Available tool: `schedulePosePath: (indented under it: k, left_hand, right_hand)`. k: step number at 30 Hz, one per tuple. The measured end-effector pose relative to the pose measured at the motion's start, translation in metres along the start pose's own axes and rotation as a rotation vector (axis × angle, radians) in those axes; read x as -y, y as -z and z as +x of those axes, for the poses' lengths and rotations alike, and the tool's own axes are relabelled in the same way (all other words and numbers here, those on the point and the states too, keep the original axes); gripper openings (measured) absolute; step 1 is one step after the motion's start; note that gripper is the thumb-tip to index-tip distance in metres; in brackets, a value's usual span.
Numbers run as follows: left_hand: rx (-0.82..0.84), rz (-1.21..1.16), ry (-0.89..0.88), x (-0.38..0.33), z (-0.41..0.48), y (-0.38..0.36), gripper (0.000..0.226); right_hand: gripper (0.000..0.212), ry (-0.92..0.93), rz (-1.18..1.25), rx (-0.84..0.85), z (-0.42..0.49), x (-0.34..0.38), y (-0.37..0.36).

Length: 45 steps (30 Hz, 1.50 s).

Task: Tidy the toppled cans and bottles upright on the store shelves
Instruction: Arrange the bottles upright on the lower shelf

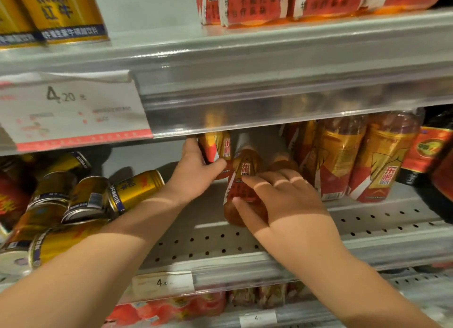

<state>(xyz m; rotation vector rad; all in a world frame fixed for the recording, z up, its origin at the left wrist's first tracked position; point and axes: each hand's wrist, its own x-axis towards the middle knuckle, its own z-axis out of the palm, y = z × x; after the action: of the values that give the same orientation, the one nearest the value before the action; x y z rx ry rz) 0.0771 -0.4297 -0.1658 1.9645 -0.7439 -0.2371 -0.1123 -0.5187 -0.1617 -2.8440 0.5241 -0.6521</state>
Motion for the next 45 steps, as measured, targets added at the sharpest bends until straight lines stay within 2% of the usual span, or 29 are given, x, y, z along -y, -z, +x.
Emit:
schedulePosePath:
  k: [4, 6, 10, 12, 14, 16, 18, 20, 23, 27, 32, 34, 36, 40, 45]
  left_hand:
    - [-0.008, 0.038, -0.027, 0.005, -0.014, -0.005, 0.065]
    - [-0.008, 0.062, 0.002, 0.006, -0.013, -0.004, 0.073]
    - [0.030, 0.231, 0.095, -0.006, -0.015, 0.006, 0.080]
    - [-0.056, 0.348, 0.182, -0.014, -0.028, 0.011, 0.073]
    - [-0.140, 0.423, 0.238, -0.023, -0.047, 0.009, 0.053]
    - [-0.137, 0.422, 0.277, -0.036, -0.064, -0.005, 0.043]
    - [-0.044, 0.439, 0.294, -0.051, -0.070, -0.026, 0.057]
    - [0.033, 0.483, 0.305, -0.059, -0.069, -0.041, 0.072]
    - [0.077, 0.399, 0.396, -0.062, -0.068, -0.043, 0.070]
    - [0.031, 0.314, 0.421, -0.058, -0.089, -0.040, 0.067]
    - [-0.149, 0.074, 0.431, -0.048, -0.125, -0.035, 0.050]
    - [-0.164, 0.024, 0.389, -0.046, -0.137, -0.028, 0.041]
    - [-0.177, -0.035, 0.332, -0.045, -0.145, -0.020, 0.039]
    - [-0.202, -0.084, 0.280, -0.032, -0.150, -0.007, 0.054]
    - [-0.206, -0.021, 0.253, -0.009, -0.149, 0.009, 0.069]
  right_hand:
    - [0.047, -0.077, 0.182, -0.033, -0.001, -0.008, 0.005]
    - [0.036, -0.166, 0.328, -0.059, -0.004, -0.013, 0.009]
    - [0.039, -0.318, 0.342, -0.112, -0.020, -0.030, 0.018]
    - [0.049, -0.393, 0.290, -0.012, -0.025, -0.037, 0.020]
    - [0.060, -0.522, 0.255, 0.234, -0.023, -0.042, 0.022]
    - [0.073, -0.619, 0.292, 0.427, -0.012, -0.048, 0.022]
    - [0.087, -0.687, 0.391, 0.520, 0.002, -0.055, 0.020]
    - [0.088, -0.720, 0.478, 0.557, 0.014, -0.061, 0.019]
    - [0.068, -0.687, 0.511, 0.584, 0.018, -0.064, 0.020]
    - [0.062, -0.692, 0.673, 0.542, 0.011, -0.067, 0.016]
    - [0.083, -0.627, 0.966, 0.458, 0.010, -0.060, 0.025]
    - [0.079, -0.563, 1.005, 0.414, 0.007, -0.053, 0.027]
    - [0.080, -0.485, 0.962, 0.367, 0.000, -0.044, 0.026]
    - [0.087, -0.315, 0.766, 0.229, -0.013, -0.023, 0.018]
    - [0.094, -0.264, 0.622, 0.086, -0.009, -0.004, 0.001]
